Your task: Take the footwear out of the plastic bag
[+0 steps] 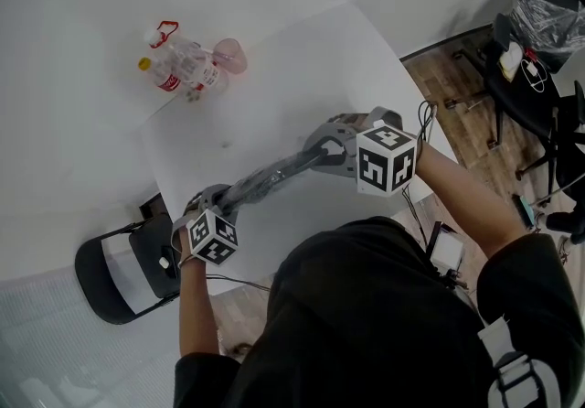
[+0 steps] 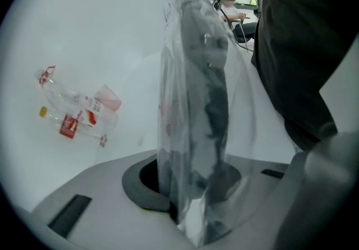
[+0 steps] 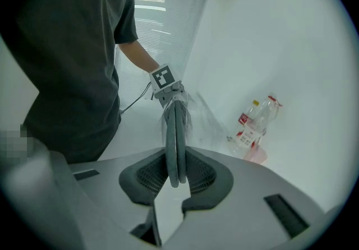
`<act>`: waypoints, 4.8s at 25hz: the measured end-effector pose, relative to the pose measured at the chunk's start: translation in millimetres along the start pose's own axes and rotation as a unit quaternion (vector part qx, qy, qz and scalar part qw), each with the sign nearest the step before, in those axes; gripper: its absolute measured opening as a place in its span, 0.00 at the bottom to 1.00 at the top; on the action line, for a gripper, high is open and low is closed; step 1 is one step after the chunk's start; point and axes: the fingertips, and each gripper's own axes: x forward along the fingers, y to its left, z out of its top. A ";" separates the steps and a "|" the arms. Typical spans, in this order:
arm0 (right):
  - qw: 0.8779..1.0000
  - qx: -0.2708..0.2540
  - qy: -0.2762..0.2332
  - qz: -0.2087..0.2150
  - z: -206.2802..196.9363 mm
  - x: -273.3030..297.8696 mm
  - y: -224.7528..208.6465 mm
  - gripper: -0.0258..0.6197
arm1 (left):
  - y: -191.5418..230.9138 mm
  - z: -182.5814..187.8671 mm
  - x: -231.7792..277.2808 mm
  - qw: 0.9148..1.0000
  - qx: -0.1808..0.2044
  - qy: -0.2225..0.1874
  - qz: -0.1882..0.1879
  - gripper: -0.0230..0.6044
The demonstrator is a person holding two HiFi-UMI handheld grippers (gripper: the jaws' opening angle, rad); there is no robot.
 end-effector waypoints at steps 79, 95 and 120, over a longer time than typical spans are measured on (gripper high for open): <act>0.870 0.270 -0.037 -0.412 -43.6 -159.7 -70.1 0.16 | 14.0 -18.4 -30.3 0.826 -0.547 -0.114 0.077 0.07; 0.869 0.282 -0.017 -0.406 -59.5 -152.1 -60.8 0.16 | -1.6 -7.2 -21.7 0.828 -0.547 -0.113 0.051 0.07; 0.873 0.272 -0.015 -0.404 -59.0 -152.6 -61.9 0.16 | 1.3 -5.6 -23.6 0.831 -0.541 -0.117 0.053 0.07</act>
